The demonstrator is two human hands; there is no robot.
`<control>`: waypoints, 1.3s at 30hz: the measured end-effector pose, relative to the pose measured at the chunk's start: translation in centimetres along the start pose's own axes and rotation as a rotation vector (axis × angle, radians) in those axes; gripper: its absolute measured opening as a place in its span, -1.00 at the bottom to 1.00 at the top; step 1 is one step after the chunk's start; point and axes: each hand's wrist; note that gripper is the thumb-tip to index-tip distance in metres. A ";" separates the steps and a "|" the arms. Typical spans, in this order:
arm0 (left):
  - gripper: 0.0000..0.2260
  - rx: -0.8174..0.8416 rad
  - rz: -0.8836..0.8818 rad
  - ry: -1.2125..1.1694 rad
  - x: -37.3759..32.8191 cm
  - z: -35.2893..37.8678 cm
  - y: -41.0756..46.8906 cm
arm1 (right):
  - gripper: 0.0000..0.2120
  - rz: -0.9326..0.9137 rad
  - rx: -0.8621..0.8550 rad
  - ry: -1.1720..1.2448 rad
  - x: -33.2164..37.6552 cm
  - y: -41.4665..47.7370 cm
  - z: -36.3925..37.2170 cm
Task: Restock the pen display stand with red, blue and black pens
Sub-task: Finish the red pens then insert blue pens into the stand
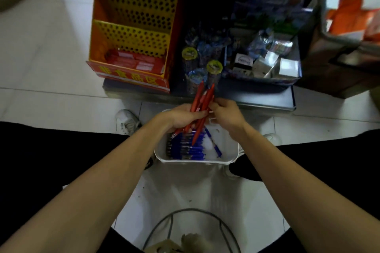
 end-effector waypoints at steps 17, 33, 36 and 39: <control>-0.78 -0.276 0.492 -0.272 -13.5 -2.6 -5.4 | -0.87 -0.271 0.199 0.360 15.0 -8.9 -3.4; -0.79 -0.566 0.772 -0.518 -24.3 -11.0 -5.1 | -0.91 -0.775 -0.184 0.285 30.0 -9.6 -7.6; -0.88 -0.497 0.816 -0.554 -26.0 -12.5 -4.7 | -0.93 -0.901 -0.306 0.282 33.3 -9.3 -8.0; -0.94 -0.408 0.864 -0.672 -26.6 -13.3 -4.0 | -0.96 -0.994 -0.460 0.208 36.5 -8.0 -8.1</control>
Point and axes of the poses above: each hand's wrist, its own y-axis towards the middle knuckle, its own z-axis out of the palm, x = y × z, and after that the axes turned 11 degrees about z, right-handed
